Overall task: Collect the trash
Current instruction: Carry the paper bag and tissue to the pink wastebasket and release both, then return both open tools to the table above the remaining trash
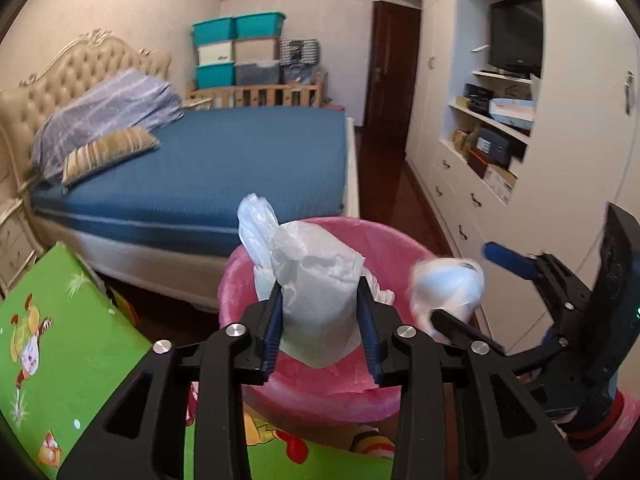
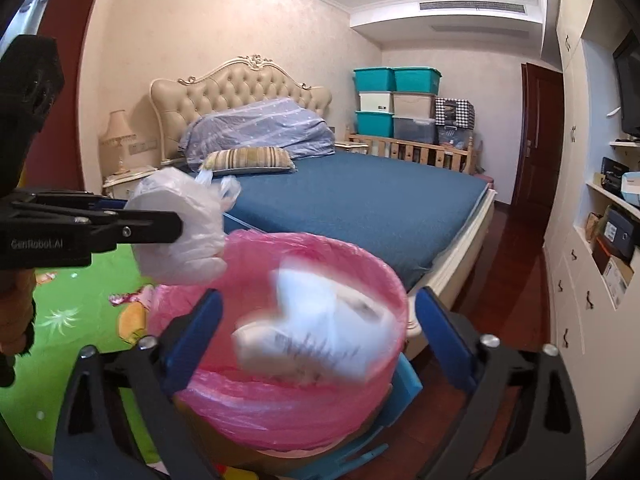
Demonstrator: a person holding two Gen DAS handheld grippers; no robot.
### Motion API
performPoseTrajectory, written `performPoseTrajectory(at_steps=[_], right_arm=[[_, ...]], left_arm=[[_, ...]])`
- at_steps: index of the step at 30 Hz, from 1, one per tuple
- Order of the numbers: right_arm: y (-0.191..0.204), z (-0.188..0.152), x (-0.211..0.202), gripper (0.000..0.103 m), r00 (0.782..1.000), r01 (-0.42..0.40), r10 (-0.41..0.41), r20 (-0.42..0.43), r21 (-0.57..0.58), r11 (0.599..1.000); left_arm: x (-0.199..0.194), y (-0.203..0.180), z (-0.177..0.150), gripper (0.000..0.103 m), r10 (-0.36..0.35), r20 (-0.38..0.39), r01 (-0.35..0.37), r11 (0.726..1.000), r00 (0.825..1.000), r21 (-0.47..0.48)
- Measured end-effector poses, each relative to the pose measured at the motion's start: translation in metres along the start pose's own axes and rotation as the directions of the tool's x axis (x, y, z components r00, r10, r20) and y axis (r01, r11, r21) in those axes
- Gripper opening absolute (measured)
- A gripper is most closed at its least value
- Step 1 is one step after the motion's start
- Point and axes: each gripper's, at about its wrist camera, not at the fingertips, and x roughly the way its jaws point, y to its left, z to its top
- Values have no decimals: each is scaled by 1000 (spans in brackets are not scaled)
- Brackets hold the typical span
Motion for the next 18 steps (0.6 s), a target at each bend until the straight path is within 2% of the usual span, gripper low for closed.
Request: performPoseTrajectory(at_steps=[3, 5, 6, 7, 8, 10, 13, 18], right_arm=[[-9, -2, -12, 94, 1000, 8, -8, 19, 28, 1000], [-12, -6, -29, 94, 999, 12, -14, 40, 40, 999], [-11, -6, -37, 94, 999, 13, -15, 51, 40, 999], [-11, -8, -46, 95, 998, 13, -15, 62, 43, 999], [-10, -10, -57, 95, 997, 8, -11, 72, 51, 999], [-6, -12, -73, 95, 996, -9, 2, 85, 82, 997], [3, -15, -91, 95, 996, -22, 11, 85, 121, 992], [28, -19, -114, 94, 991, -94, 80, 104, 143, 985]], left_arm=[[-12, 12, -4, 38, 25, 25, -24, 999, 999, -42], [-32, 18, -12, 71, 65, 71, -61, 996, 995, -59], [-45, 21, -18, 92, 71, 104, -65, 996, 992, -65], [-56, 24, -23, 97, 95, 138, -86, 994, 986, -73], [-70, 25, -30, 97, 121, 165, -109, 991, 979, -77], [-87, 30, -38, 97, 128, 163, -116, 990, 978, -79], [-116, 37, -57, 97, 170, 184, -151, 982, 968, -111], [-165, 61, -95, 97, 189, 169, -157, 970, 967, -186]])
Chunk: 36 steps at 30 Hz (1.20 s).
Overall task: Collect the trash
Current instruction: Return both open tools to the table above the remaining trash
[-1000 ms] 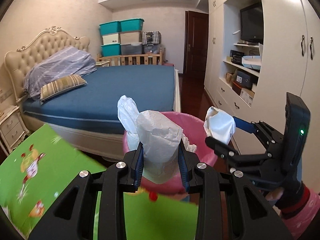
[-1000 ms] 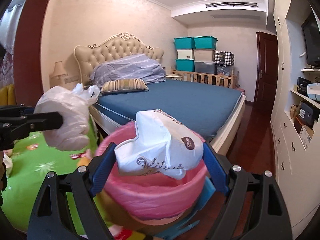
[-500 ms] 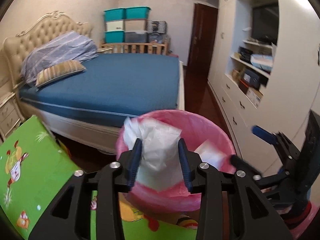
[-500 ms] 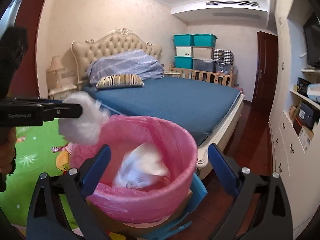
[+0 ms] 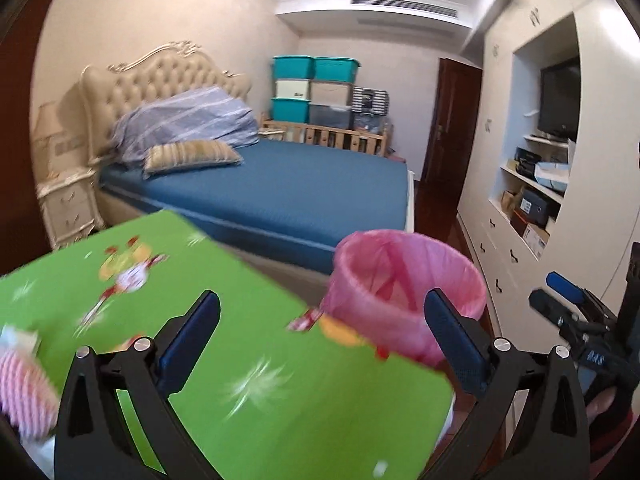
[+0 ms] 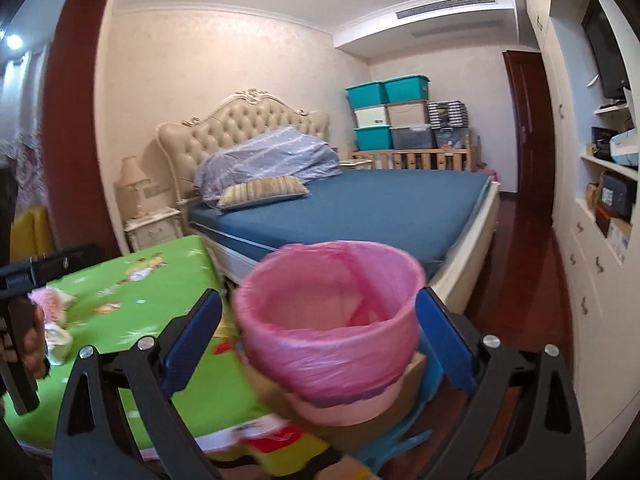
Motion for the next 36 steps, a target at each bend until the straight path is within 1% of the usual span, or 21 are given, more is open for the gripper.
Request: performPoseTrajectory(at_steps=[2, 6, 9, 11, 12, 14, 16, 17, 20, 21, 23, 24, 25, 26, 27, 28, 29, 30, 32, 34, 36], right_arm=[[18, -3, -5, 94, 999, -44, 44, -2, -12, 999], [61, -13, -2, 94, 991, -125, 121, -60, -60, 990], [95, -21, 6, 94, 969, -220, 215, -120, -33, 975], [124, -27, 10, 94, 958, -255, 242, -152, -70, 964], [137, -30, 9, 94, 956, -263, 245, -164, -98, 960], [171, -37, 9, 94, 941, -308, 275, -197, -165, 937], [199, -43, 6, 94, 933, -335, 292, -208, -215, 917], [214, -46, 5, 94, 924, -359, 310, -222, -231, 904], [247, -55, 3, 94, 900, -413, 350, -260, -252, 875], [258, -58, 2, 94, 892, -430, 361, -273, -260, 864], [272, -62, 2, 95, 876, -457, 379, -297, -267, 848], [279, -65, 3, 95, 867, -470, 384, -316, -267, 842], [286, -68, 5, 94, 860, -478, 384, -335, -267, 837], [291, -70, 8, 95, 857, -479, 379, -349, -267, 836], [300, -74, 16, 95, 850, -479, 365, -381, -267, 836], [300, -74, 16, 95, 850, -479, 365, -381, -267, 836], [306, -76, 21, 95, 844, -481, 360, -397, -266, 835], [315, -79, 32, 95, 834, -484, 348, -428, -264, 834], [326, -83, 44, 95, 822, -483, 330, -464, -259, 836], [335, -86, 53, 95, 814, -484, 321, -484, -262, 835], [345, -89, 59, 95, 812, -484, 309, -495, -275, 831]], left_arm=[[-19, 17, -12, 97, 27, -15, -28, 1000, 1000, -8], [-71, 54, -35, 97, 139, -23, -139, 990, 990, 1], [-115, 81, -52, 97, 215, -10, -215, 977, 977, -1], [-141, 96, -63, 97, 261, -11, -261, 965, 965, -11], [-161, 107, -71, 97, 298, -7, -298, 954, 955, -28], [-185, 121, -82, 97, 333, -7, -333, 942, 943, -48], [-213, 137, -95, 97, 387, -12, -387, 920, 922, -67], [-228, 146, -104, 97, 418, -13, -418, 905, 908, -77], [-257, 157, -123, 97, 477, -24, -477, 875, 879, -83], [-269, 162, -132, 97, 501, -31, -502, 861, 865, -85], [-286, 170, -146, 97, 528, -47, -530, 843, 848, -95], [-291, 171, -150, 97, 537, -53, -539, 836, 842, -96], [-297, 173, -156, 97, 552, -58, -555, 826, 832, -93], [-302, 175, -161, 97, 567, -62, -570, 817, 822, -89], [-306, 176, -167, 97, 587, -69, -591, 803, 807, -80], [-308, 177, -173, 97, 597, -74, -601, 796, 799, -74], [-312, 179, -178, 97, 606, -80, -611, 789, 792, -69], [-315, 181, -182, 97, 609, -85, -615, 785, 788, -70], [-320, 189, -190, 97, 619, -106, -627, 774, 779, -88], [-325, 198, -195, 97, 622, -124, -634, 763, 773, -126], [-330, 210, -201, 97, 621, -144, -637, 749, 771, -181]])
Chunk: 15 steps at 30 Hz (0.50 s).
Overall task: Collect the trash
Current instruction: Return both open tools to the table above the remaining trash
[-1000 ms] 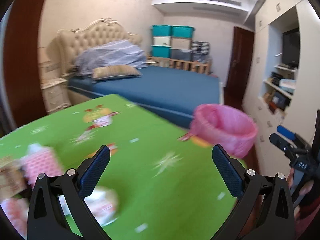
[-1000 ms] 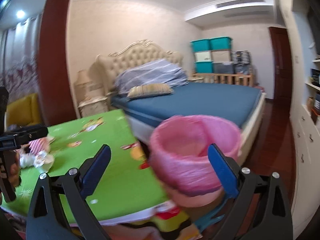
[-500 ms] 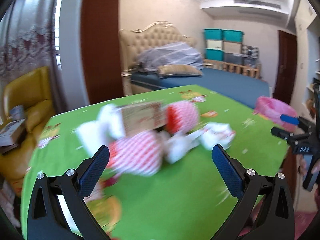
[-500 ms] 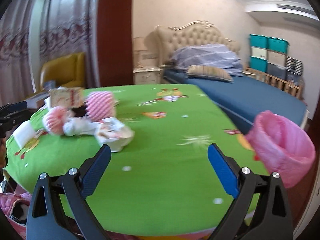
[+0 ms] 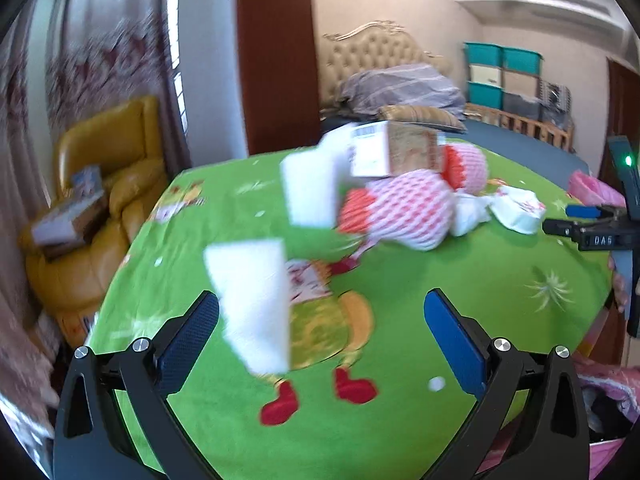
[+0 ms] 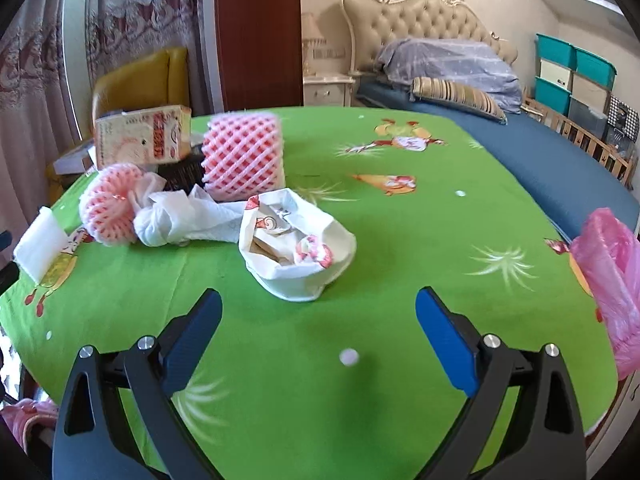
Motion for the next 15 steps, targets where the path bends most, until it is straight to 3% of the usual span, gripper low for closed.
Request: performPoseTrajectory(at_steps=[5, 9, 15], right_arm=[[9, 16, 16, 95, 999, 15, -16, -30, -32, 999], [12, 27, 27, 95, 998, 19, -21, -55, -29, 999], [24, 39, 36, 95, 998, 22, -24, -50, -55, 998]], left_arm=[[5, 32, -7, 97, 1, -37, -5, 992, 999, -130], [13, 38, -4, 97, -7, -61, -2, 989, 998, -151], [37, 44, 6, 97, 42, -128, -64, 983, 991, -174]])
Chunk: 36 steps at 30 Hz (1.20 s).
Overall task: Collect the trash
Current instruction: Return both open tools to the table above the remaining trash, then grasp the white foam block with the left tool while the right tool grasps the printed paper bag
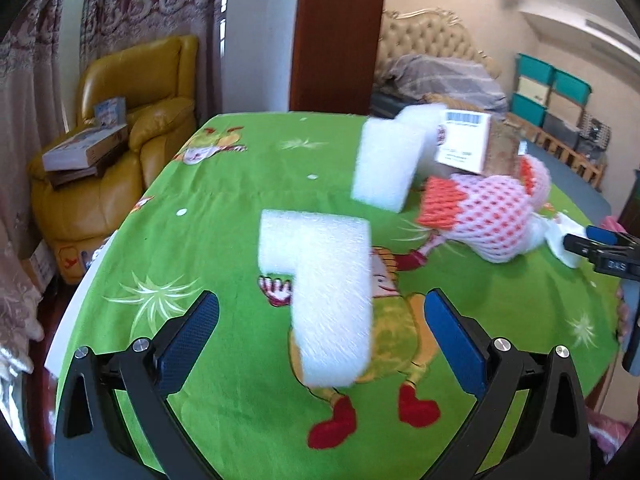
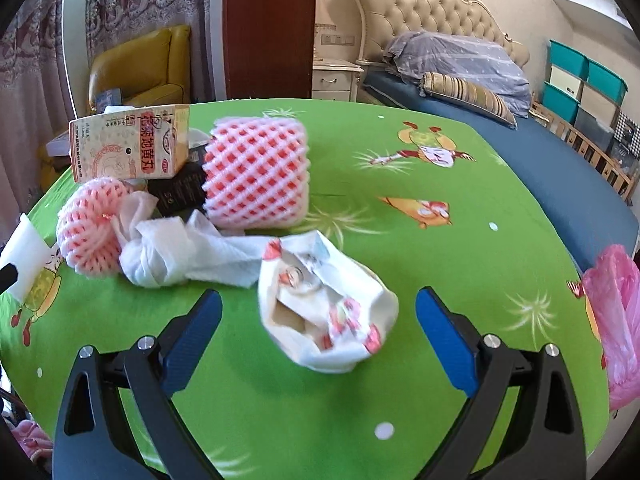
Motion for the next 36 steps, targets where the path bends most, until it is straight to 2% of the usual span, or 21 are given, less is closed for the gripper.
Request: performPoseTrajectory(at_steps=[3, 5, 6, 7, 8, 9, 10, 13, 20, 27, 36], right_arm=[[7, -1, 7, 95, 1000, 20, -21, -5, -19, 1000], [9, -5, 12, 93, 999, 30, -31, -18, -28, 999], [11, -7, 12, 90, 999, 38, -39, -17, -42, 998], [12, -9, 9, 72, 999, 46, -46, 1, -49, 998], [11, -10, 6, 67, 999, 38, -38, 8, -45, 998], [11, -11, 4, 67, 999, 30, -29, 13, -43, 999], [11, -13, 0, 66, 999, 27, -26, 27, -42, 999], [11, -20, -13, 65, 998, 29, -27, 61, -41, 999], [5, -40, -38, 65, 995, -17, 17, 98, -1, 1000], [13, -55, -61, 65, 986, -54, 57, 154, -23, 998], [11, -71, -79, 66, 979, -87, 87, 184, -9, 996]], left_arm=[[7, -3, 5, 95, 20, -9, -20, 1000, 1000, 17], [9, -6, 5, 83, 29, -16, -28, 999, 999, 35], [10, -9, 4, 72, 27, -18, -26, 998, 999, 54], [10, -11, 2, 63, 32, -19, -31, 997, 999, 68], [11, -12, 1, 58, 41, -17, -39, 996, 999, 80], [9, -15, -2, 48, 50, -8, -49, 994, 999, 98], [7, -17, -3, 44, 55, 5, -55, 992, 998, 110], [-2, -23, -7, 38, 72, 68, -81, 986, 995, 146], [-18, -39, -13, 34, 11, 138, -35, 984, 990, 172], [-28, -61, -16, 34, -63, 162, 24, 973, 985, 228], [-33, -83, -20, 34, -99, 166, 51, 961, 981, 271]])
